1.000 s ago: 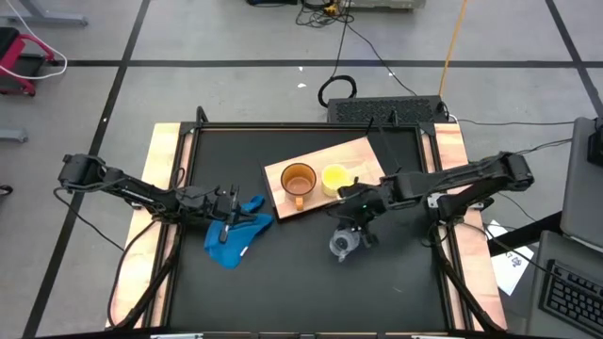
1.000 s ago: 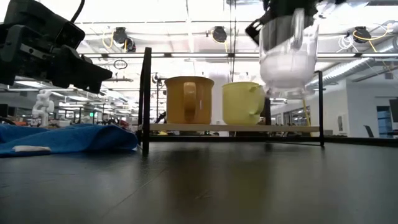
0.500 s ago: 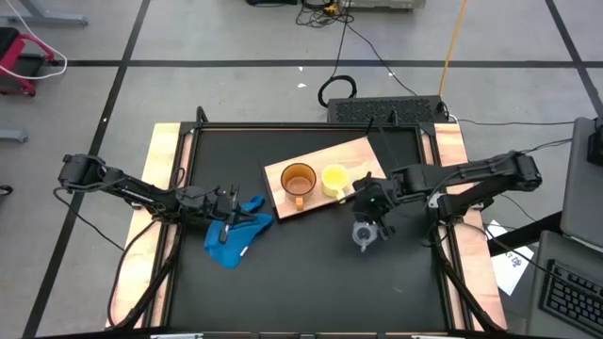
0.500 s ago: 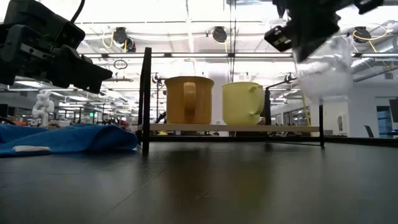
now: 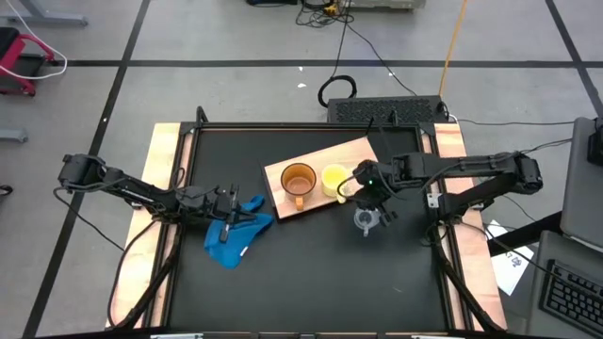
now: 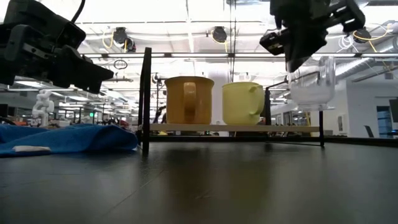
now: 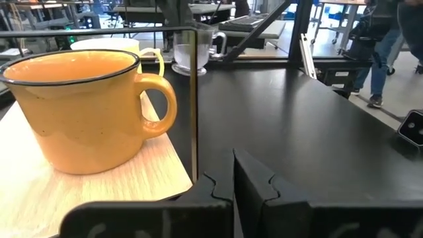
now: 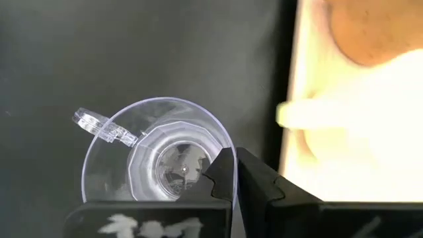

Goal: Stack small to large cups/mugs on shelf
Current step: Put the transparent mug on the shelf aligned with the yellow mug

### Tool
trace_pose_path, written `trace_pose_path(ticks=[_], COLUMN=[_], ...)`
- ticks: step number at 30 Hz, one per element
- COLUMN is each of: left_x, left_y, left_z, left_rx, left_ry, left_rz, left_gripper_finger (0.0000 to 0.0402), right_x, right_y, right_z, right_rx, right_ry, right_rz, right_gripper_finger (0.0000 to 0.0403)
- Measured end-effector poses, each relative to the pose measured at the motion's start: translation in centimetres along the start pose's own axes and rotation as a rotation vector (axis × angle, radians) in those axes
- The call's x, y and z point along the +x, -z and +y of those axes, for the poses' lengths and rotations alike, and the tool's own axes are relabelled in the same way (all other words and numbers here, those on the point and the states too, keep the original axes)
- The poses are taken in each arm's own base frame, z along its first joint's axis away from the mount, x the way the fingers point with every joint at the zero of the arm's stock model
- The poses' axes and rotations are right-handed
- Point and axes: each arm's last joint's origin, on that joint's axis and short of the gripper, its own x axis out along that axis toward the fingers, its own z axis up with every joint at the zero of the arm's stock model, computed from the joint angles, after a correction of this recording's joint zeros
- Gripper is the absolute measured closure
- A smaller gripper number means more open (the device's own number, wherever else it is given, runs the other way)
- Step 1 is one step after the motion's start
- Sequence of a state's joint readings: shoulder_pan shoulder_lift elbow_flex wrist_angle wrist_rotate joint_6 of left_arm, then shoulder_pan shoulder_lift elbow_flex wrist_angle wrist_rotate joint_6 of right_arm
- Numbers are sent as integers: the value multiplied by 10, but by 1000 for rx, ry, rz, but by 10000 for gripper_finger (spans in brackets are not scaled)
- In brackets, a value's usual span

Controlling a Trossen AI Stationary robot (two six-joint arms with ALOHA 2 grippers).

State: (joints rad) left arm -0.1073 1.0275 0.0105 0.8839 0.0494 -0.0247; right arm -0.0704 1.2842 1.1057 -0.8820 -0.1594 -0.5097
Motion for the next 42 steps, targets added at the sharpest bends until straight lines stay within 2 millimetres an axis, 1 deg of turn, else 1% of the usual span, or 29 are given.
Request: trace_pose_path(ticks=[5, 11, 15, 19, 23, 26, 34, 42], left_x=[0, 0, 0, 0, 0, 0, 0, 0], left_y=[1, 1, 1, 1, 0, 0, 0, 0], left_z=[0, 0, 0, 1, 1, 1, 1, 1], left_rx=[-1, 0, 0, 1, 0, 2, 15, 15], left_ry=[-1, -7, -9, -20, -26, -25, -26, -26], left_rz=[7, 7, 6, 5, 4, 2, 2, 4], left_gripper_finger=[399, 397, 397, 399, 396, 399, 399, 399], right_x=[-4, -12, -17, -21, -26, -31, -46, -40], right_y=[14, 25, 34, 45, 53, 60, 70, 81], right_z=[-15, -31, -43, -55, -63, -71, -86, -99], right_rx=[-48, -96, -85, -52, -26, 6, 20, 52], right_ry=[9, 42, 37, 55, 30, 54, 90, 83], right_rz=[47, 25, -29, -29, -92, -101, -183, -177], right_gripper_finger=[403, 403, 403, 403, 403, 403, 403, 403])
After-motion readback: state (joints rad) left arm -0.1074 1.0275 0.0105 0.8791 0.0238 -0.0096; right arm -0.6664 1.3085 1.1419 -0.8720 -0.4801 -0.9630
